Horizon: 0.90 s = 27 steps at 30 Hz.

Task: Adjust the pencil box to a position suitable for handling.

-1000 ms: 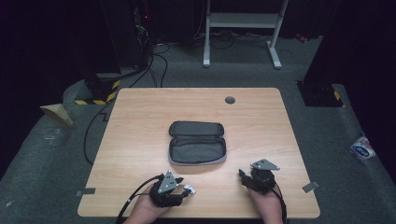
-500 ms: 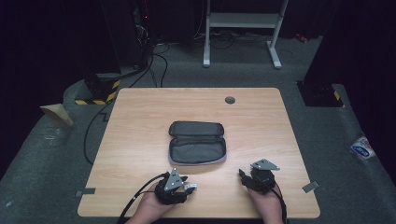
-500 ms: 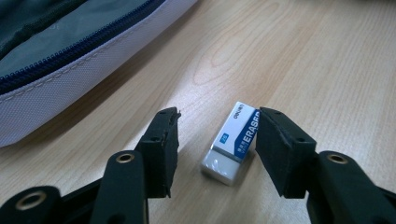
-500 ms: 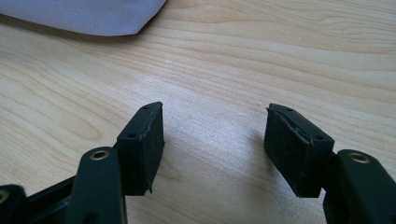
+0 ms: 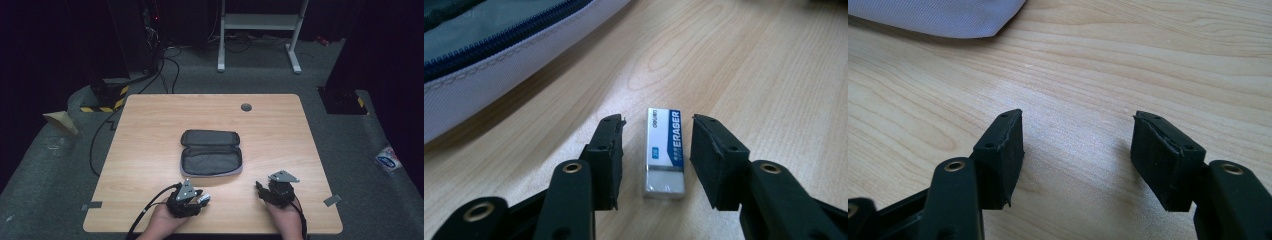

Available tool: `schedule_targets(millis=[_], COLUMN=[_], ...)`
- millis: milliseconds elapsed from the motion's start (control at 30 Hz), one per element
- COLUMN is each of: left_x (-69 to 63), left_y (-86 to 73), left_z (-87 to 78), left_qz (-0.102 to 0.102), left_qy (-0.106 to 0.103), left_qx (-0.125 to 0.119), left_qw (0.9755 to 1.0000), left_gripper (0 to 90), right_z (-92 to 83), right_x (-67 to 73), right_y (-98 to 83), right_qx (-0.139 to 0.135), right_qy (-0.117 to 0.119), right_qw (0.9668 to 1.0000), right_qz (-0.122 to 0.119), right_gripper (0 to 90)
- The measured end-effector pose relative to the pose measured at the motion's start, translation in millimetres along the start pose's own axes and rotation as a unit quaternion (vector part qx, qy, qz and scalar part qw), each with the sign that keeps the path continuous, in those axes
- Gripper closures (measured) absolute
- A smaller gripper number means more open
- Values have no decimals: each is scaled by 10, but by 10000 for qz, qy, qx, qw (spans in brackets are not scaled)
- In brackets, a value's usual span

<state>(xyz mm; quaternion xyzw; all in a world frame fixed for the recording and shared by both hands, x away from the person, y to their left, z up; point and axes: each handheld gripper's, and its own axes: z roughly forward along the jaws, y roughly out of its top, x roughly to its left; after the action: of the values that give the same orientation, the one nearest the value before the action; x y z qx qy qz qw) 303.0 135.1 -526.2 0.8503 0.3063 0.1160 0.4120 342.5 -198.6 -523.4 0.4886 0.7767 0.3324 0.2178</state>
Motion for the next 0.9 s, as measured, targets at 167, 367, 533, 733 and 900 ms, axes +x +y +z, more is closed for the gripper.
schedule_targets(millis=[167,367,533,733,900], left_x=[-23,-9,-2,4,20], left_y=[-20,-22,-22,-22,-25], left_z=[-23,-23,-23,-26,-31], left_qz=[24,-57,-70,-86,-193], left_qy=[58,33,10,17,9], left_qx=[-3,-17,-21,-21,-66], left_qw=[10000,10000,10000,10000,9998], left_gripper=[639,724,727,727,726], right_z=[0,0,1,1,1], right_x=[0,0,-1,-2,-1], right_y=[0,0,1,1,1], right_qx=[1,0,-2,-2,-2], right_qy=[1,6,9,12,11], right_qw=[10000,10000,10000,10000,10000], right_qz=[1,2,-8,-11,-11], right_gripper=[375,376,376,376,376])
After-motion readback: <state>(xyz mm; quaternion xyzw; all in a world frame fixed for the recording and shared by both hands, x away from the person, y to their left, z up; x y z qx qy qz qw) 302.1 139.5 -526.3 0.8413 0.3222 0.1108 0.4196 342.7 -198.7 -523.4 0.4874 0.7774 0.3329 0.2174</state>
